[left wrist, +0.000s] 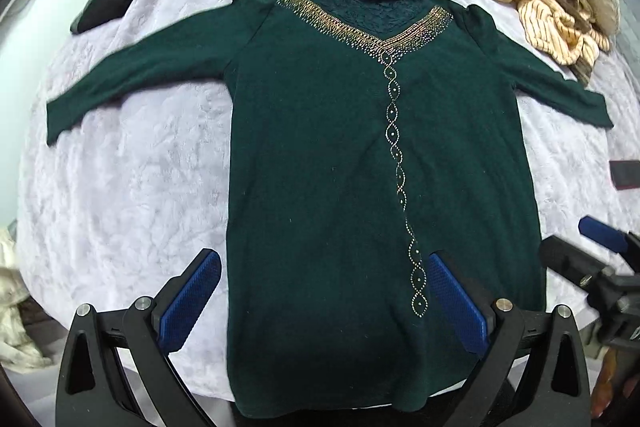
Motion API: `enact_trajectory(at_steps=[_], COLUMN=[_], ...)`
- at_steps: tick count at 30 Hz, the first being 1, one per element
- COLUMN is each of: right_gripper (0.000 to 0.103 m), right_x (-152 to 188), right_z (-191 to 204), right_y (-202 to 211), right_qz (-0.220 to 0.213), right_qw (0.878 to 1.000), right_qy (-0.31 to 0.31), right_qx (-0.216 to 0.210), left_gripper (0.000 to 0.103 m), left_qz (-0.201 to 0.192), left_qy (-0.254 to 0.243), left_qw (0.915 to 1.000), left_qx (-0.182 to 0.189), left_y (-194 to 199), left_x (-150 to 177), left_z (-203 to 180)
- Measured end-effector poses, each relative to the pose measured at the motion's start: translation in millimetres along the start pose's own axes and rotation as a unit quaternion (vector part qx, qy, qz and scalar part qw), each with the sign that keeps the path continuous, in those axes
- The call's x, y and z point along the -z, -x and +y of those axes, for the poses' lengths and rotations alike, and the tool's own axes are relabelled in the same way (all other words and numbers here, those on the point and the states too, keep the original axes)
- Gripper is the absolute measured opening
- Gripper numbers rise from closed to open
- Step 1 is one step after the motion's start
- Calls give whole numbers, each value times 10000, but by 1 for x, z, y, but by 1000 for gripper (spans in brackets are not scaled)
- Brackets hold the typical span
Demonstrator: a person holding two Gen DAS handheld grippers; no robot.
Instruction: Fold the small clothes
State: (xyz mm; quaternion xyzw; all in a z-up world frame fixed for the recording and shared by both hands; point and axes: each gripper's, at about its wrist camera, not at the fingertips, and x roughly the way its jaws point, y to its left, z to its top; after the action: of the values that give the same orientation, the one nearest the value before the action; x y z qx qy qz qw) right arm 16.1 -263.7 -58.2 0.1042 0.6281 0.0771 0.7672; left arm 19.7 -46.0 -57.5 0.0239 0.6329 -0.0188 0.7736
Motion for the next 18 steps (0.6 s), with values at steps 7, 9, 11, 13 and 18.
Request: enact_trajectory(at_steps=[7,9,11,13,18], right_gripper=[103,103,99,86,78], right_x=[-50,-70,-87,-104,-123], right_z=[-116,-169,-218,-269,-388], right_y=[46,69,85,94,75], right_qz=[-998,-1461,-1776,-2018,-2290], right_qw=[9805,9707,9636,9540,9221], right_qy=[-1208,-1492,-1725,-1986,-3049], right_qx=[-1183,-1190,-1013,-983,-657], left_gripper=[103,103,103,103,103], left_qz=[-424,-539,-645,-777,-942], left_qy=[-658,-705,-711,-735,-774], left_qw=[9969,9957,9943,9929,9908], left_qx=[106,265,470,523,590], left_y=[27,27,21,12,-34], left_x=[-59,-82,-109,-130,-171], left_z=[-71,-98,-131,-160,-233])
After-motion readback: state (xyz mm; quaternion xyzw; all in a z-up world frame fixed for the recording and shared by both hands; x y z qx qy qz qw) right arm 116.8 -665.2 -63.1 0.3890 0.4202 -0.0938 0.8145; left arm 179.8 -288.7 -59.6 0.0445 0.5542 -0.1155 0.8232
